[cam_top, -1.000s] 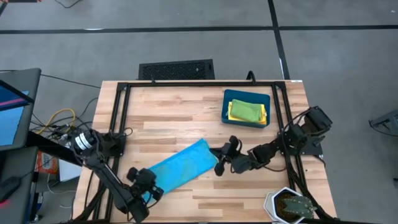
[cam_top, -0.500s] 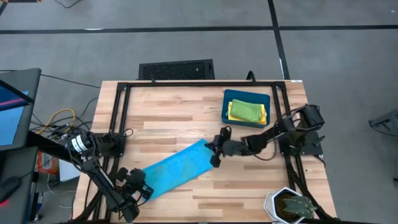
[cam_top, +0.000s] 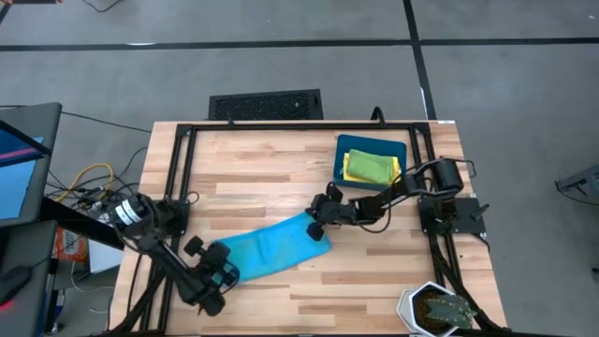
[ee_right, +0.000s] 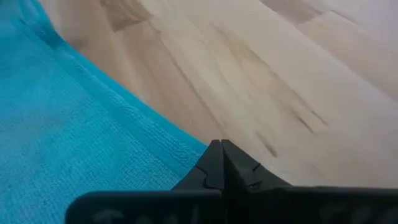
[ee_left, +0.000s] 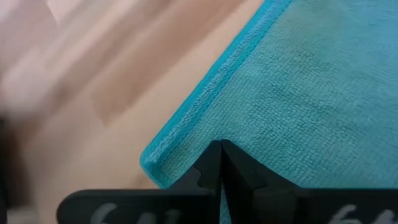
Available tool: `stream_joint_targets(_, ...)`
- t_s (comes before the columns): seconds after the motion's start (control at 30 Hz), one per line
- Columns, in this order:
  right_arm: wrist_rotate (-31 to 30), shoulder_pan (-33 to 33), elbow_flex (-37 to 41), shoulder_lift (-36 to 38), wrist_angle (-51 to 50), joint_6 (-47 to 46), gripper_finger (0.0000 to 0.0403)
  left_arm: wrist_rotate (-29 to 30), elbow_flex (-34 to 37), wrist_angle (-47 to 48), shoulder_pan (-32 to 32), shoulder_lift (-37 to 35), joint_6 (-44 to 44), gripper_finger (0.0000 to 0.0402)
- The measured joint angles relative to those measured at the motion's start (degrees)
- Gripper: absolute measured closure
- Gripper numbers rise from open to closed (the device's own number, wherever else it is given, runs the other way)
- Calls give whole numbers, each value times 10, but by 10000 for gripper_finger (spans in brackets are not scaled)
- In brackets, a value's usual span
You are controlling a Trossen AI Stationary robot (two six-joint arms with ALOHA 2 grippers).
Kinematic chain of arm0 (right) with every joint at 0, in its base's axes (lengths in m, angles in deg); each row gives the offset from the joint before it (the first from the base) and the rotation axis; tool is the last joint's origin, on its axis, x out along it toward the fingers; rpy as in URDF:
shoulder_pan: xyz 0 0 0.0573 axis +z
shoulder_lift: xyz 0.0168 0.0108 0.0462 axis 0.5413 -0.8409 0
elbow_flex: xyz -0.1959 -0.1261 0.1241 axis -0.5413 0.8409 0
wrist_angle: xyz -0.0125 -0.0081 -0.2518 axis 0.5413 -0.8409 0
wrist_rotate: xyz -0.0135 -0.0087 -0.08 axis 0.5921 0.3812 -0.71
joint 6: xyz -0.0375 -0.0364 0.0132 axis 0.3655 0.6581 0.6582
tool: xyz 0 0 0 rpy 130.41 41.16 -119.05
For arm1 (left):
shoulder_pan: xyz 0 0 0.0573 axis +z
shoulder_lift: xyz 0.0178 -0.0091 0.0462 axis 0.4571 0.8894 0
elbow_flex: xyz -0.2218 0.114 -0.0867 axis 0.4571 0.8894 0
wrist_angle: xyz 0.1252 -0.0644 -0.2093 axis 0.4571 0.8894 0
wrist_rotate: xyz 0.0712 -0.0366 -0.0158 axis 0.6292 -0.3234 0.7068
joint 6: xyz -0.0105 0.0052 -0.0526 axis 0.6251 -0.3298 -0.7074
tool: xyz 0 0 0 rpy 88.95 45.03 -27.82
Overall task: Fold microfiber towels
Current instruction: Fold the blue microfiber cloth
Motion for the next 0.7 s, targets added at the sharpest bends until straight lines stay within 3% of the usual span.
stream_joint_targets(0.47,-86,20,1,12,-95,-139,388,88,8,-58,145,1,193,401)
stream_joint_targets(0.7,-113,20,10,96,-196,-141,389,112,-52,60,152,-12,213,401)
